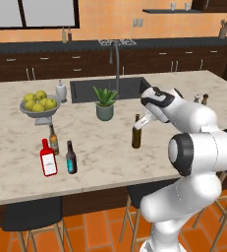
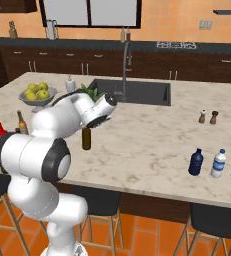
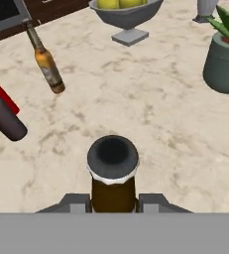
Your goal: Move the plastic bottles in the middle to the plastics group, and the glass bottles in the middle to the glass group.
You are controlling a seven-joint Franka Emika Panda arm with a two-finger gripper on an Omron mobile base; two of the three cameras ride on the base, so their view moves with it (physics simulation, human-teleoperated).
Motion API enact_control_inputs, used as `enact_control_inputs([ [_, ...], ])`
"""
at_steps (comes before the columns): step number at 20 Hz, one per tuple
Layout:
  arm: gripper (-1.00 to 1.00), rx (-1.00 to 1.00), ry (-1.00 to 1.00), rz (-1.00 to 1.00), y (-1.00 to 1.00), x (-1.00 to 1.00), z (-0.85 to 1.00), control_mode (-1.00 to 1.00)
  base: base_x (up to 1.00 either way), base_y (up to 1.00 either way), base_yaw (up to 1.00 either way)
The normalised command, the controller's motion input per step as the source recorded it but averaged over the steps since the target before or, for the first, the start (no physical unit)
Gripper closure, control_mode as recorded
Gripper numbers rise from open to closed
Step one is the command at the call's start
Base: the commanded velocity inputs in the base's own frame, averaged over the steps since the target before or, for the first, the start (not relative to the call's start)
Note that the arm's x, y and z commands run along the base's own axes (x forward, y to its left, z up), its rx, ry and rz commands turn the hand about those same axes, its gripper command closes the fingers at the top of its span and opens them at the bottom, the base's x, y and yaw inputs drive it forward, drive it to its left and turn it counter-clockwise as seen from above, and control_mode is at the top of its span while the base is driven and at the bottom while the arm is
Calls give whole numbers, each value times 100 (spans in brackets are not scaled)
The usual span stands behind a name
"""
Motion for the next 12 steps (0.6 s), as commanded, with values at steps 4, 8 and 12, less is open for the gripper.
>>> enact_control_inputs([
  [4, 100, 0, -1, 24, 72, -3, 0, -100, 0, 0, 0],
  [8, 100, 0, -2, 21, 63, 0, -3, -100, 0, 0, 0],
  [12, 100, -1, -5, 19, 59, 0, -15, -100, 0, 0, 0],
])
